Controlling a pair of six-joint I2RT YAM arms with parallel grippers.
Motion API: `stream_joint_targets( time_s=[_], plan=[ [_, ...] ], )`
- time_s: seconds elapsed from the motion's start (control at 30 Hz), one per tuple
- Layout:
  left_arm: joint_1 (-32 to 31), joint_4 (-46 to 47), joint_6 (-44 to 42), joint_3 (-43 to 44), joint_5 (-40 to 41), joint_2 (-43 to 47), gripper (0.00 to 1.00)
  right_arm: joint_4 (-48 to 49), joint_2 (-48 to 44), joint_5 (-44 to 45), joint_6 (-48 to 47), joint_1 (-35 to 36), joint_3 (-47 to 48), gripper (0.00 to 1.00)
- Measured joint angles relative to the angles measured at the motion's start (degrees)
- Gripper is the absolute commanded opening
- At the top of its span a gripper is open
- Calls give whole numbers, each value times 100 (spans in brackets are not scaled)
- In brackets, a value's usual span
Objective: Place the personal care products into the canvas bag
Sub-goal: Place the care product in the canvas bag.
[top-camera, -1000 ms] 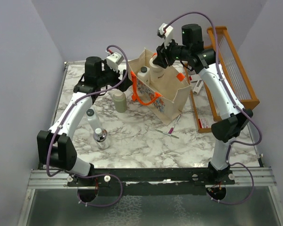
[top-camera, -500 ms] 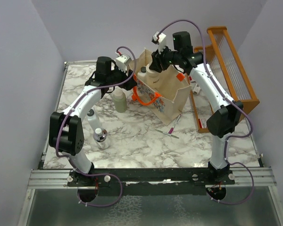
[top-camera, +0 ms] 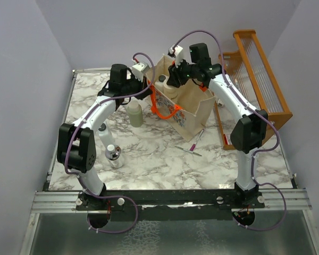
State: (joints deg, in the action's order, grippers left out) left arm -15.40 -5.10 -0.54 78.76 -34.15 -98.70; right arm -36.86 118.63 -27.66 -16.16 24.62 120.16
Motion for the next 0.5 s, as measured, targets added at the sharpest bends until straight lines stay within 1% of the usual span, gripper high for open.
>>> stream_joint_targets(
  time_s=[0.23,0.5],
  plan=[
    [0,9,-7,-2,0,0,0,212,4,85,-192,0,-632,1],
    [0,-11,-26,0,2,0,0,426,52,98,-321,0,-645,1]
  ],
)
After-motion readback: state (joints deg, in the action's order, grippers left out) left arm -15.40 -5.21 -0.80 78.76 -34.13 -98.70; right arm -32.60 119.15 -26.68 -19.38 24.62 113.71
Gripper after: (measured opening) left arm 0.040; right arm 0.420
